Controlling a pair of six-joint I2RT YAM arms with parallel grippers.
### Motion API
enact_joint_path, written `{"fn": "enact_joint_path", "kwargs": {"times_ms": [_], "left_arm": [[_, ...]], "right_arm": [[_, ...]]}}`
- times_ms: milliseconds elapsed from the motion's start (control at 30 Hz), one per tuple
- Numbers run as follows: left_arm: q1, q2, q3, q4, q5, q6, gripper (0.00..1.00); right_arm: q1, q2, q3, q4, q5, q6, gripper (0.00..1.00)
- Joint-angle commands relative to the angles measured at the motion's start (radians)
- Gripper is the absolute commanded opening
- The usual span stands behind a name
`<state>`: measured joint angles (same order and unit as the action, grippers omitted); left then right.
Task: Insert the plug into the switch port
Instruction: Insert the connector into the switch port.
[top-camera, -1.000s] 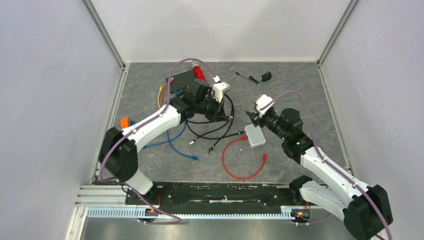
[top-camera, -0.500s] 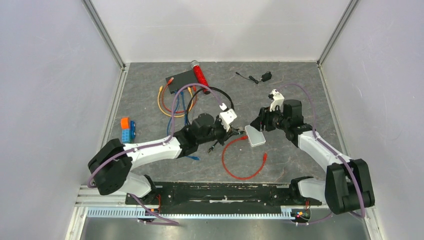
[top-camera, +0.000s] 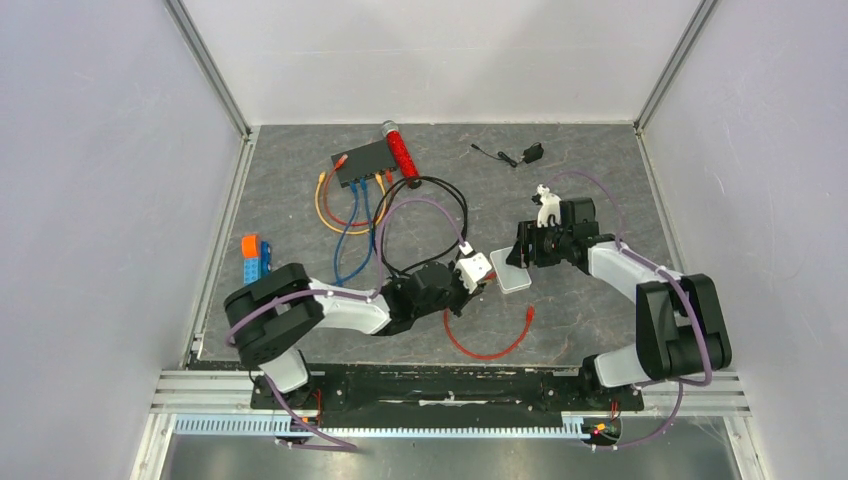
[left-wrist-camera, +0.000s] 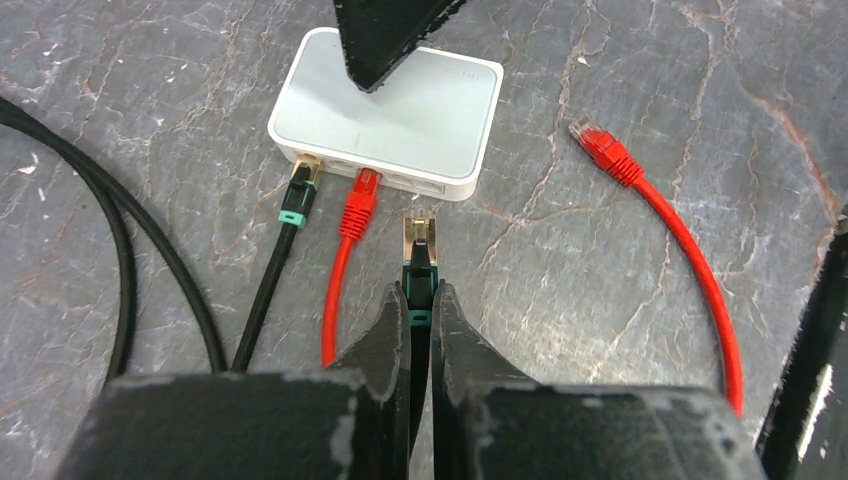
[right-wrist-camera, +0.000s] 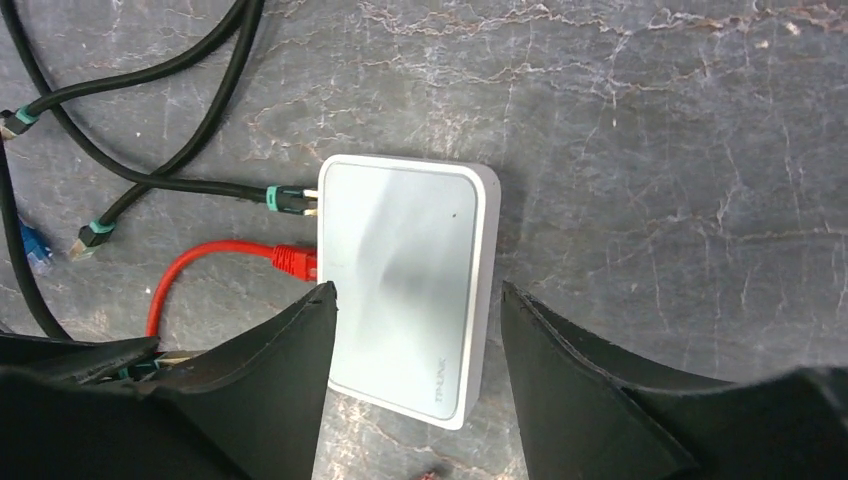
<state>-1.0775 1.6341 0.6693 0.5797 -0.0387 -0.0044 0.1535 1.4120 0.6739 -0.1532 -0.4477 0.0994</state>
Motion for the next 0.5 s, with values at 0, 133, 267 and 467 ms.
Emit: {"fn": "enact_joint_path", "kwargs": {"times_ms": [0,133,267,467], "left_arm": [[-0.024,0.084,0.004,0.174,-0.066,-0.012,0.02],[-0.039,0.142,-0.004,0.224,-0.097,-0.006,0.02],[-0.044,0.172,-0.017,0.271,-0.125,0.003,0.02],[-0.05,0.208,-0.03,0.316,-0.135,0.044,0.02]], "right_arm": [[-0.018,0.074,0.058,0.023,-0.054,-0.058,0.63],[-0.02,0.142,0.069,0.036,-0.157,-0.122,0.59],[-0.02,0.182,0.069,0.034,-0.197,-0.176,0.57],[-0.022,0.216,0.067,0.021,-0.249,-0.226,0.54]]}}
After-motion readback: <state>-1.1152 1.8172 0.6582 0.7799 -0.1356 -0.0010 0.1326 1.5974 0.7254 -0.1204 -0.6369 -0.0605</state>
